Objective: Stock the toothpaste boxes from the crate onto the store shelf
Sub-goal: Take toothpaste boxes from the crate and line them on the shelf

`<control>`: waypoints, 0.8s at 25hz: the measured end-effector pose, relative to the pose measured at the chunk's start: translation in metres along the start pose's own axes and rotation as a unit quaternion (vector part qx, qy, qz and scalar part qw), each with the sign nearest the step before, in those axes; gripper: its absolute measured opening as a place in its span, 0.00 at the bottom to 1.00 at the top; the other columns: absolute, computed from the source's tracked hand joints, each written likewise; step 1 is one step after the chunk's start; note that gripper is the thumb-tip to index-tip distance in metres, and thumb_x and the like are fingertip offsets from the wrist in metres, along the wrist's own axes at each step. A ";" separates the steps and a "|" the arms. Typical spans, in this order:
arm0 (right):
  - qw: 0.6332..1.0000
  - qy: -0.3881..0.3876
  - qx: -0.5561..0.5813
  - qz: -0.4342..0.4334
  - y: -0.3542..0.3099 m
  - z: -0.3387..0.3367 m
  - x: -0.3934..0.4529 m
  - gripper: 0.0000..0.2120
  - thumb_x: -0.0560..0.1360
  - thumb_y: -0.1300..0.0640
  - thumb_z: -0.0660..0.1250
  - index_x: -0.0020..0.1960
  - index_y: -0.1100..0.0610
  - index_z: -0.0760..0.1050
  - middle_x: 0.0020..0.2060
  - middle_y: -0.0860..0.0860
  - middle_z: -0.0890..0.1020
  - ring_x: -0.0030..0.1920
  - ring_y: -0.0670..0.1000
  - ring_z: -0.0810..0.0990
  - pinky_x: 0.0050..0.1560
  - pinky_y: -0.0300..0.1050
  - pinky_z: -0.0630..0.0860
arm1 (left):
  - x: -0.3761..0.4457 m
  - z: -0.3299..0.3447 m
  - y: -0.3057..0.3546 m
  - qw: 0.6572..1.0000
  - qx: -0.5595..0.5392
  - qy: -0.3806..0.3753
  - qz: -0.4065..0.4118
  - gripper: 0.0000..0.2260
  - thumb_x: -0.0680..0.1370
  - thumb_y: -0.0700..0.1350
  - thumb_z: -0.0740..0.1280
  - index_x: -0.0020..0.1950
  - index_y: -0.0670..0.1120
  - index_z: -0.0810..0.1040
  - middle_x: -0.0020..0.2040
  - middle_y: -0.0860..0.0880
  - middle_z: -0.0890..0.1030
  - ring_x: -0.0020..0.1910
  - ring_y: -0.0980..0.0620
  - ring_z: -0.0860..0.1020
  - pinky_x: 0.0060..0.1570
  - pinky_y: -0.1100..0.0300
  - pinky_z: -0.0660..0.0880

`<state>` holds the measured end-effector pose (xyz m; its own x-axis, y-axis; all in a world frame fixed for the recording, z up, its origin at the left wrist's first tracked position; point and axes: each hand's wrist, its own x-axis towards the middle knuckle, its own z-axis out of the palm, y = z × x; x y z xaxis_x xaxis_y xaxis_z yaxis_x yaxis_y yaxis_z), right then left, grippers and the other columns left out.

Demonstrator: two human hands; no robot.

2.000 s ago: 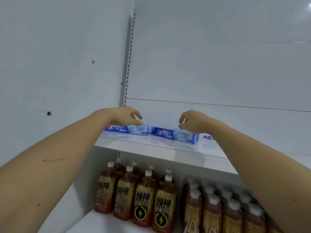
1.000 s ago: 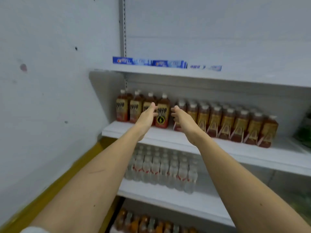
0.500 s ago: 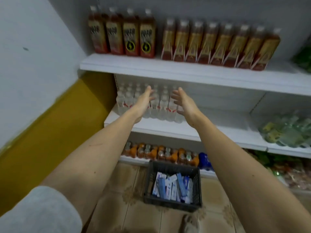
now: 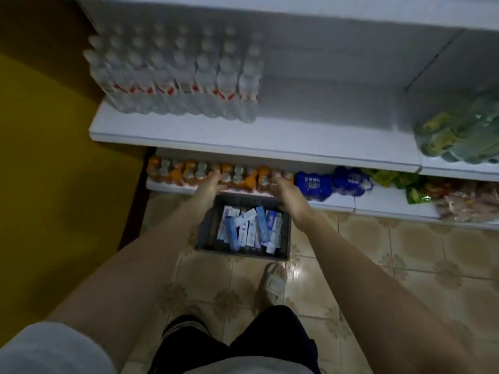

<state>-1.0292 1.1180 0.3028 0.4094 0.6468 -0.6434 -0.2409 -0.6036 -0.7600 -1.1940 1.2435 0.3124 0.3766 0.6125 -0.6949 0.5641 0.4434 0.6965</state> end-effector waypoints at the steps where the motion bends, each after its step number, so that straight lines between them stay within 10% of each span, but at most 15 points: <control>1: 1.000 0.000 0.007 0.024 0.024 -0.002 0.014 0.28 0.82 0.40 0.53 0.75 0.55 0.66 0.71 0.52 0.72 0.70 0.53 0.71 0.71 0.54 0.65 | 0.010 0.009 -0.016 1.000 -0.003 -0.003 -0.019 0.26 0.83 0.61 0.49 0.76 0.49 0.66 0.72 0.45 0.71 0.74 0.44 0.65 0.73 0.46 0.58; 12: 0.980 0.036 0.048 0.190 0.265 0.083 0.162 0.11 0.82 0.52 0.60 0.57 0.57 0.77 0.47 0.51 0.79 0.50 0.50 0.76 0.54 0.45 0.72 | 0.199 0.065 -0.246 0.982 0.023 0.049 -0.183 0.10 0.81 0.49 0.62 0.62 0.50 0.76 0.65 0.46 0.76 0.62 0.49 0.74 0.60 0.53 0.72; 16: 0.981 0.024 -0.073 0.176 0.338 0.101 0.230 0.13 0.82 0.55 0.59 0.57 0.64 0.76 0.44 0.52 0.77 0.42 0.49 0.74 0.40 0.41 0.70 | 0.287 0.078 -0.321 0.980 0.025 0.077 -0.180 0.17 0.80 0.38 0.65 0.69 0.42 0.70 0.62 0.46 0.72 0.55 0.52 0.71 0.38 0.72 0.72; 20: 0.945 -0.008 -0.287 0.156 0.392 0.091 0.319 0.14 0.79 0.56 0.63 0.63 0.59 0.71 0.51 0.53 0.78 0.46 0.53 0.79 0.44 0.48 0.79 | 0.357 0.088 -0.393 0.971 0.066 0.077 -0.215 0.28 0.76 0.36 0.70 0.73 0.44 0.63 0.68 0.41 0.72 0.58 0.48 0.73 0.51 0.60 0.70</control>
<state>-1.0733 1.1304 -0.2092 0.3824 0.3995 -0.8331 0.1715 -0.9167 -0.3609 -1.2169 1.2304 -0.2249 -0.0231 0.4841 -0.8747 0.7378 0.5987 0.3118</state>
